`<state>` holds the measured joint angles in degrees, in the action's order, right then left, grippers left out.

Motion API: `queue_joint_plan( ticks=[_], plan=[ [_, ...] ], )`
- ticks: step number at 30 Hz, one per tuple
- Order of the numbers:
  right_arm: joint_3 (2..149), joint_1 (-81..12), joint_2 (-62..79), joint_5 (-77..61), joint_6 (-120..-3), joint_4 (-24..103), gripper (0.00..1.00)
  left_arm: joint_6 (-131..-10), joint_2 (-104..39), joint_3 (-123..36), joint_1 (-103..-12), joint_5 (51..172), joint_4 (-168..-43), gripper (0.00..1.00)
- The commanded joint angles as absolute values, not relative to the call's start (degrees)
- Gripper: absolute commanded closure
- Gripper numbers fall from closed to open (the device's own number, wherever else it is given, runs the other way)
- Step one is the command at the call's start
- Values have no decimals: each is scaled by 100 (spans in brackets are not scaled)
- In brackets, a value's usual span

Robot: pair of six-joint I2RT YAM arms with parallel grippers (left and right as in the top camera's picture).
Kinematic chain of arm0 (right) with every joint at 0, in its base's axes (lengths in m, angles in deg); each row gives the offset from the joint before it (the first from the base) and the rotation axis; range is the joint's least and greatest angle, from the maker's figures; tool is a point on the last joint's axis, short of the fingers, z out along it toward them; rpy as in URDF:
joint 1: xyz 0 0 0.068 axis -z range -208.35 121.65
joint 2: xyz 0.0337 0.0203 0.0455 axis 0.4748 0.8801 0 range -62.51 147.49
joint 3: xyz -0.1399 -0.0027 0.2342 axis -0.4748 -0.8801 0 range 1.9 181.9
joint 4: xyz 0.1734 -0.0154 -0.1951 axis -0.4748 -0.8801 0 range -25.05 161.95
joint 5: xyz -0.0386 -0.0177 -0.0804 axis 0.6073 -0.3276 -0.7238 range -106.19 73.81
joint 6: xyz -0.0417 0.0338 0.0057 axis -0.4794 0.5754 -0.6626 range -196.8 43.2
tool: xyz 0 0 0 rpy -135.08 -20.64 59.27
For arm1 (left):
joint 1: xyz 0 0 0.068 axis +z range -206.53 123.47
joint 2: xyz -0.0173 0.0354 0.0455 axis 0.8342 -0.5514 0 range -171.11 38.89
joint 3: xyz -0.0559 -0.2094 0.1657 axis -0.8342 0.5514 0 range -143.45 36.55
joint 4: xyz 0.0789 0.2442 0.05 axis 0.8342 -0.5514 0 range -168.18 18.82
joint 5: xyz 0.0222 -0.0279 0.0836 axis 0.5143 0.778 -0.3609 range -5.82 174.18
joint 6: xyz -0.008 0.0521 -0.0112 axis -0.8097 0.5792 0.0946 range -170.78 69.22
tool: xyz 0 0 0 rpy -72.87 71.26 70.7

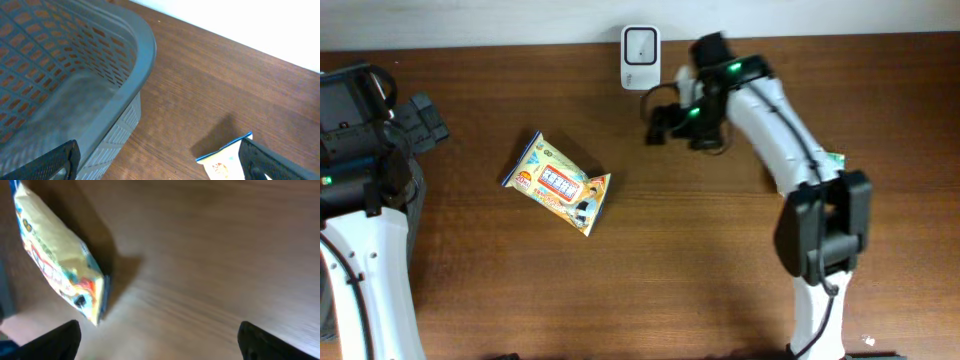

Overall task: Scan the item barcode
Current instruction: 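Reach the right gripper to the snack bag and grasp its edge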

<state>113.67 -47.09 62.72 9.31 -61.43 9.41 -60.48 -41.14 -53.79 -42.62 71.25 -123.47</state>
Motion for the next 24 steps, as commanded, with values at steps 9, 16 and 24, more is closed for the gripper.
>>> queue_joint_plan(
  ticks=[9, 16, 24],
  plan=[
    [10976, -6206, 7749, 2456, -5856, 2867, 12, -6017, -4064, -5436, -4243, 7085, -12336, 1],
    [10077, -6363, 7754, 2367, -5780, 4862, 49, -6017, -4064, -5436, -4243, 7085, -12336, 1],
    [10097, -5699, 6925, 2286, -6269, 4073, 96, -6017, -4064, -5436, -4243, 7085, -12336, 1]
  ],
)
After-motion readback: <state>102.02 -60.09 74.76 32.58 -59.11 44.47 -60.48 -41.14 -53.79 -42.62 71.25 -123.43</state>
